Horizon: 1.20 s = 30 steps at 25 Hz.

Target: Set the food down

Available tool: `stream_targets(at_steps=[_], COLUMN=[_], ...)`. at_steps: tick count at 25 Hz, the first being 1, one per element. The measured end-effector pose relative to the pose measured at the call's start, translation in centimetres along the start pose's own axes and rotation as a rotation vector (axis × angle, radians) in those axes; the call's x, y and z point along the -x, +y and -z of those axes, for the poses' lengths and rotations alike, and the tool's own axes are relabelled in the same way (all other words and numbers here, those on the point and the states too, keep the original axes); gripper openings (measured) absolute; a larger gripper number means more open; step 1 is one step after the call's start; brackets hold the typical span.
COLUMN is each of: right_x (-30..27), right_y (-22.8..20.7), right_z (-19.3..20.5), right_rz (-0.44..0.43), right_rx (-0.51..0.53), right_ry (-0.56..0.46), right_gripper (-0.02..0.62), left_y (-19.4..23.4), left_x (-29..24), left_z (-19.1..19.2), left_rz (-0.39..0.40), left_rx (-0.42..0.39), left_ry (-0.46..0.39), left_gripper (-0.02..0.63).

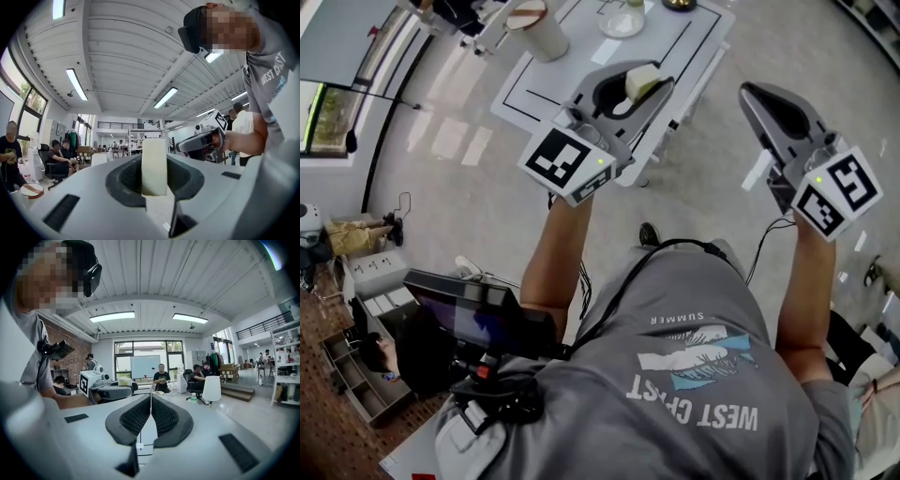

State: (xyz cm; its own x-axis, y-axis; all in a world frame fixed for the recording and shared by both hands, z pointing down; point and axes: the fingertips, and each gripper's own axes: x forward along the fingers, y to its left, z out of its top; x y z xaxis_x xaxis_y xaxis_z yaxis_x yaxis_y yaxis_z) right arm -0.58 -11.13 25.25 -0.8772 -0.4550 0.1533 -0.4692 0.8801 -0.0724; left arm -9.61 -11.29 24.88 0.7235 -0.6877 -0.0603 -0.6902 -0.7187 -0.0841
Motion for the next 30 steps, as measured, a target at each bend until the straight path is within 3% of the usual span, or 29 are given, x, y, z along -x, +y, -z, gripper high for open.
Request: stream_targets(at_steps=[8, 30], right_x=[-2.6, -7.3], right_y=[-0.3, -17.0], right_z=[-0.5, -1.7], right_rz=[-0.014, -0.248], right_rx=[-0.002, 0.000], right_ry=[0.029, 0.014], right_gripper=[0.008, 0.008], left_y=[2.4, 10.6], left_x=[-0.4, -14.4], left_z=[0.3, 2.7], left_rz=[0.000, -0.214], left_rx=[0.026, -0.002], left_ry=[-0.003, 0.071], left_gripper=[0.101, 0.101])
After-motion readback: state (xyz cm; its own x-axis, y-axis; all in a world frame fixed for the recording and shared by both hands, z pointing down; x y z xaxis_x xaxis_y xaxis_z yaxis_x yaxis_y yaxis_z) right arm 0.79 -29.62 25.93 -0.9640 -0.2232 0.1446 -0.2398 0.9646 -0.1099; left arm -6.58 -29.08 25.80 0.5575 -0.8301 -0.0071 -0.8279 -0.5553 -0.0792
